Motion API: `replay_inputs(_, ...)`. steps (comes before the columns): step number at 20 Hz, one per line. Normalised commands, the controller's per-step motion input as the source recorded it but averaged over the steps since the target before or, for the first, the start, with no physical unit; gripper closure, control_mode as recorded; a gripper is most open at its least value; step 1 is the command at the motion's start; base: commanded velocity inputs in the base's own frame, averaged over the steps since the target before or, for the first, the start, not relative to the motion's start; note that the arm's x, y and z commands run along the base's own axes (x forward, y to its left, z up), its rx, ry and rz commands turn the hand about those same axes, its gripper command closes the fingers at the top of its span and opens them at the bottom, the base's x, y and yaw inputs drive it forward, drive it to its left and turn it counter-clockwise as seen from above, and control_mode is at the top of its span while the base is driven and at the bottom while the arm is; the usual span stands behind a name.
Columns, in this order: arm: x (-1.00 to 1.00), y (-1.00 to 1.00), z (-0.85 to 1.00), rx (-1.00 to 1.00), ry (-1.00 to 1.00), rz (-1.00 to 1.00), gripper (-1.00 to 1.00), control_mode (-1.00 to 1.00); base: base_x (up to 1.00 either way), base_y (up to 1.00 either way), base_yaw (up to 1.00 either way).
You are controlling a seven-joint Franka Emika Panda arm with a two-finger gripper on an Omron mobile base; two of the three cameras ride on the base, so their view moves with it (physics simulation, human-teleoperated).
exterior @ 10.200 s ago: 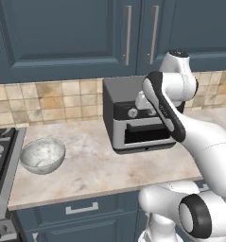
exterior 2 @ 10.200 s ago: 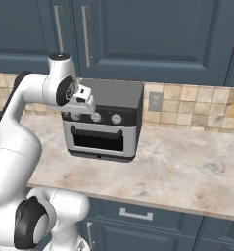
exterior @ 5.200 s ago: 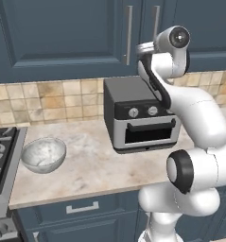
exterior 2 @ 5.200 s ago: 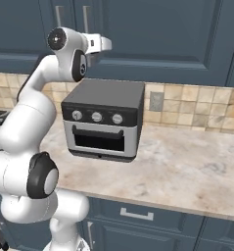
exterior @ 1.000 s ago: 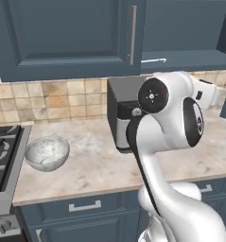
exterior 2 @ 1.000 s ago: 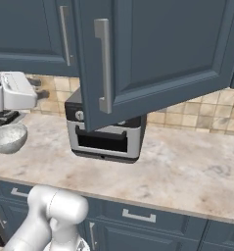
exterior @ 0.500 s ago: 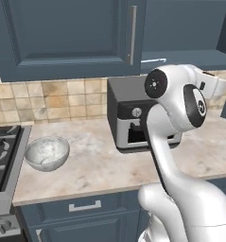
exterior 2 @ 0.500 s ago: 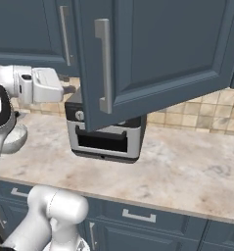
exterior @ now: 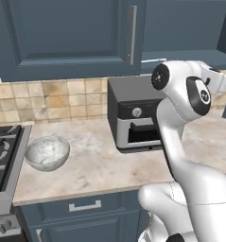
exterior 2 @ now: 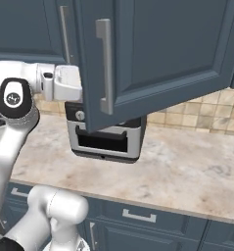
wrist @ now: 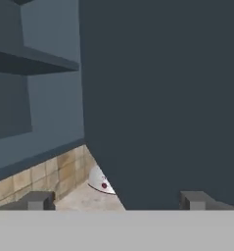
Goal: Open the cabinet and move the ladle to the pot. Then close the cabinet.
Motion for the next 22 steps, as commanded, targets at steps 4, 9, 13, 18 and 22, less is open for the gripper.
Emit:
replay_inputs(4, 0.01, -0.67, 0.00, -0.02, 0.00, -0.19, -1.00, -1.00, 0.00, 0.00, 0.00)
replay_inputs(9, -0.33, -0.87, 0.00, -0.03, -0.01, -0.27, -1.00, -1.00, 0.00, 0.00, 0.00)
replay_inputs(13, -0.55, -1.00, 0.00, -0.04, 0.00, -0.31, -1.00, -1.00, 0.00, 0.00, 0.00)
replay_inputs(18, -0.60, -1.00, 0.00, -0.02, 0.00, -0.29, -1.00, -1.00, 0.00, 0.00, 0.00)
replay_inputs(22, -0.44, -0.96, 0.00, -0.01, 0.00, -0.22, -1.00, -1.00, 0.00, 0.00, 0.00)
